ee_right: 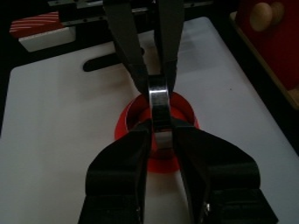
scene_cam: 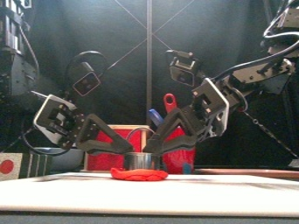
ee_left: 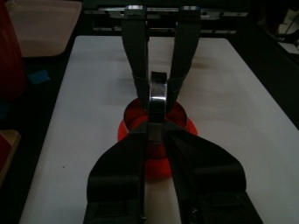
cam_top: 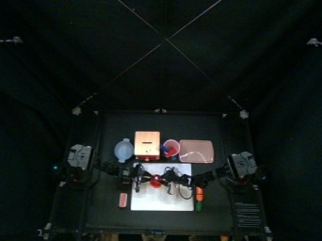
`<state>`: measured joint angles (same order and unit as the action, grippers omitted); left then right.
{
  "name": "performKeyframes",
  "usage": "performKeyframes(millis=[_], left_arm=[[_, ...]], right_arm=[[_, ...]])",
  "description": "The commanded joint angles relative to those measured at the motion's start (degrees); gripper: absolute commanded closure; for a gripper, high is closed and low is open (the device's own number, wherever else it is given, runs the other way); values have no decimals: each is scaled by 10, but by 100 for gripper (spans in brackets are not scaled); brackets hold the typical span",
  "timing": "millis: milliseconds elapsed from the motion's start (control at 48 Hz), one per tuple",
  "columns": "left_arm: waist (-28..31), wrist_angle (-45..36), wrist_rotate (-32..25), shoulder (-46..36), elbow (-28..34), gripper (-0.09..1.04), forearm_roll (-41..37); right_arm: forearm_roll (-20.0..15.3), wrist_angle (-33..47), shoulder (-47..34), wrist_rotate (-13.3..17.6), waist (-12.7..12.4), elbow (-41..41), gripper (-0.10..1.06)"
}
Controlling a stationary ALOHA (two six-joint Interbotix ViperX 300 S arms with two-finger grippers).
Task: Get the cutter from the drawer then cut the dough then place the extra dough in the bowl
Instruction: Cut the dough
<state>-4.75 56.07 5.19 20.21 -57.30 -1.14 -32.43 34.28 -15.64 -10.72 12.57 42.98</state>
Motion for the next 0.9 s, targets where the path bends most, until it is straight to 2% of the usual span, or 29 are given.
performKeyframes(millis=[21, 708, 896], left_arm=[[-4, -24, 7, 9, -16, 39, 3], [-8, -47, 3, 1, -13, 39, 21], [-8, -51, 1, -7, -11, 35, 33]], right_arm=[[-3, -11, 0, 3, 1, 2, 32], [0, -11, 10, 4, -2, 1, 32], [3, -11, 25, 0, -2, -1, 30]])
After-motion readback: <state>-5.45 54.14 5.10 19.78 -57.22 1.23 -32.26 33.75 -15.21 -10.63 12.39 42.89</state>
